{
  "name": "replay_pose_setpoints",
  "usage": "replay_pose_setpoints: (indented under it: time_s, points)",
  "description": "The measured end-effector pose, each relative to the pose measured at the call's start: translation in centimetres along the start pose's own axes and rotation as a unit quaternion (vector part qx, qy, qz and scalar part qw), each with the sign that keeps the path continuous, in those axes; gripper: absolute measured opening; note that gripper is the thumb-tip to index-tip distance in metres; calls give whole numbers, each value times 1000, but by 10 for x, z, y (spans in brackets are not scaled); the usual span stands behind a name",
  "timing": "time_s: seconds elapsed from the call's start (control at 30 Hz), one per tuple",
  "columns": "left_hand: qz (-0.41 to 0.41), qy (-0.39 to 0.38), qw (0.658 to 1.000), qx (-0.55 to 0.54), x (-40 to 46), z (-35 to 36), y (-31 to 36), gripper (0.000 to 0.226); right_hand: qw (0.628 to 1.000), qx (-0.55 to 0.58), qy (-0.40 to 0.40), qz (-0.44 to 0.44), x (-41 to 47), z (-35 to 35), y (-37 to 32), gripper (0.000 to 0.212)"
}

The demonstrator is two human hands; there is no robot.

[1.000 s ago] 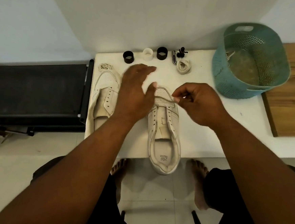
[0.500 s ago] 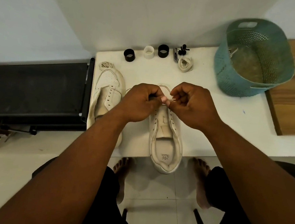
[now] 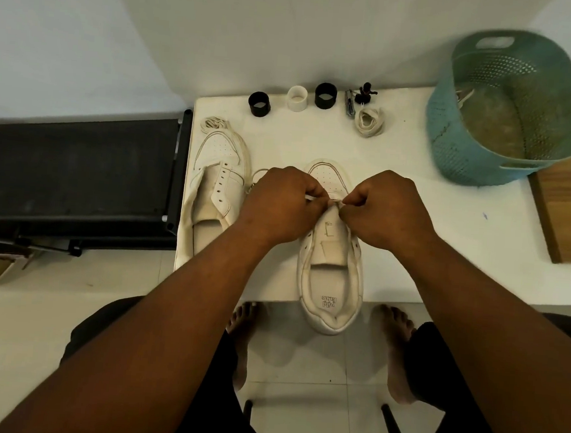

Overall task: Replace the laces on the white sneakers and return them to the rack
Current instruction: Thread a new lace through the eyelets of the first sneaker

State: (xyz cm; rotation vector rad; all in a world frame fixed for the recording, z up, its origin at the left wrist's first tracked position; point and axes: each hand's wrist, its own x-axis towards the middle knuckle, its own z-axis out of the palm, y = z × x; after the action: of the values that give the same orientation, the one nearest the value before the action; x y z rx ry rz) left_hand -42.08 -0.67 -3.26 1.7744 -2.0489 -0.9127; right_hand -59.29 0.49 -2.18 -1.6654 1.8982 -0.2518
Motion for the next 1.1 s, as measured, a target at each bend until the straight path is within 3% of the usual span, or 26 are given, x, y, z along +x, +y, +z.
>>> replay_pose_setpoints:
  time_s: [0.37, 0.63, 0.9, 1.1]
  points:
    - [1, 32, 999, 31, -5, 10, 3, 14, 990, 129, -11, 53, 5, 7, 9, 20]
    - [59, 59, 996, 23, -6, 23, -3, 8, 985, 169, -24, 36, 4, 6, 12, 14]
    - [-38, 69, 986, -144, -3, 37, -11, 14, 966, 248, -45, 57, 5, 3, 15, 9]
    - [-36, 77, 991, -103, -5, 40, -4, 7, 961, 267, -56, 51, 5, 5, 17, 3]
